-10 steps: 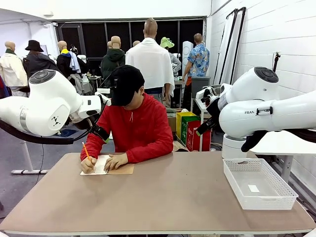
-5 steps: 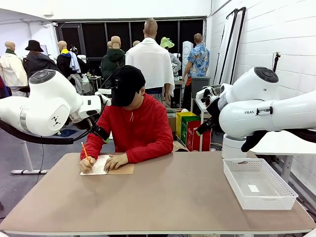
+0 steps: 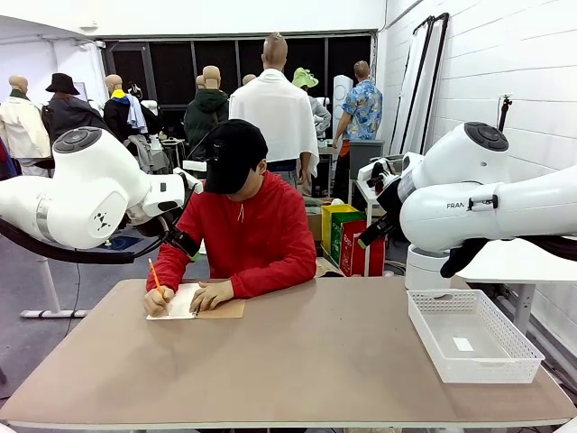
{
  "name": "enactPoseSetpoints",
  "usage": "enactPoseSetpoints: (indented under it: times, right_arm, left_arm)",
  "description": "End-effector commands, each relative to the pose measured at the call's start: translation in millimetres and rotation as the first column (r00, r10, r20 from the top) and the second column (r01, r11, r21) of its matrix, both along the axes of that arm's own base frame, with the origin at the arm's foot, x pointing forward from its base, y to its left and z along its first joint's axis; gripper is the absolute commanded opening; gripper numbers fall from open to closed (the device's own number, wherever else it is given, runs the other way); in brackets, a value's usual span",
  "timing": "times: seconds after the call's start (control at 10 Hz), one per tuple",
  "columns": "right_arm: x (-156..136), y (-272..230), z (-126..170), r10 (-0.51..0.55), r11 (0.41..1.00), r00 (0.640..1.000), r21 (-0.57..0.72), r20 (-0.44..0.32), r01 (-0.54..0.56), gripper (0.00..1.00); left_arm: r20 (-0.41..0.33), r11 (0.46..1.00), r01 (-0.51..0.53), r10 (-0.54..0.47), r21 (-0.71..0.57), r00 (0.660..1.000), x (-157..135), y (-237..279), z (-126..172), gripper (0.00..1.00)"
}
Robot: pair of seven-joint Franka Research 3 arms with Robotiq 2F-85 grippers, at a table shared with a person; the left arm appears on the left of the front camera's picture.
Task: Sort the paper based on its condition.
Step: If a person hands you a paper, place it in the Organizing basket , and if it's crumpled, put it in the Trash can.
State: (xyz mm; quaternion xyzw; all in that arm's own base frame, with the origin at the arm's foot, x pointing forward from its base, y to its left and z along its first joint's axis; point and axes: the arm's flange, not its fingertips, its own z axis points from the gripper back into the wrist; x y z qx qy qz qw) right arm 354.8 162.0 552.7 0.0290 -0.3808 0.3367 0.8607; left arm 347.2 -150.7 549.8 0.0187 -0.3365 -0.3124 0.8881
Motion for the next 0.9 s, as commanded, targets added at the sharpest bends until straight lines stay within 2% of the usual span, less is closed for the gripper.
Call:
enactPoseSetpoints:
  times: [0.0, 0.8]
  right_arm:
    - [0.2, -0.5, 0.0, 0.0, 1.0, 1.0, 0.002, -0.001, 0.0, 1.0]
    - [0.2, -0.5, 0.0, 0.0, 1.0, 1.0, 0.002, -0.001, 0.0, 1.0]
  left_arm:
    - [0.0, 1.0, 0.001, -0.001, 0.0, 1.0, -0.3, -0.4, 0.1, 1.0]
    - [0.0, 1.0, 0.001, -0.001, 0.0, 1.0, -0.3, -0.4, 0.1, 1.0]
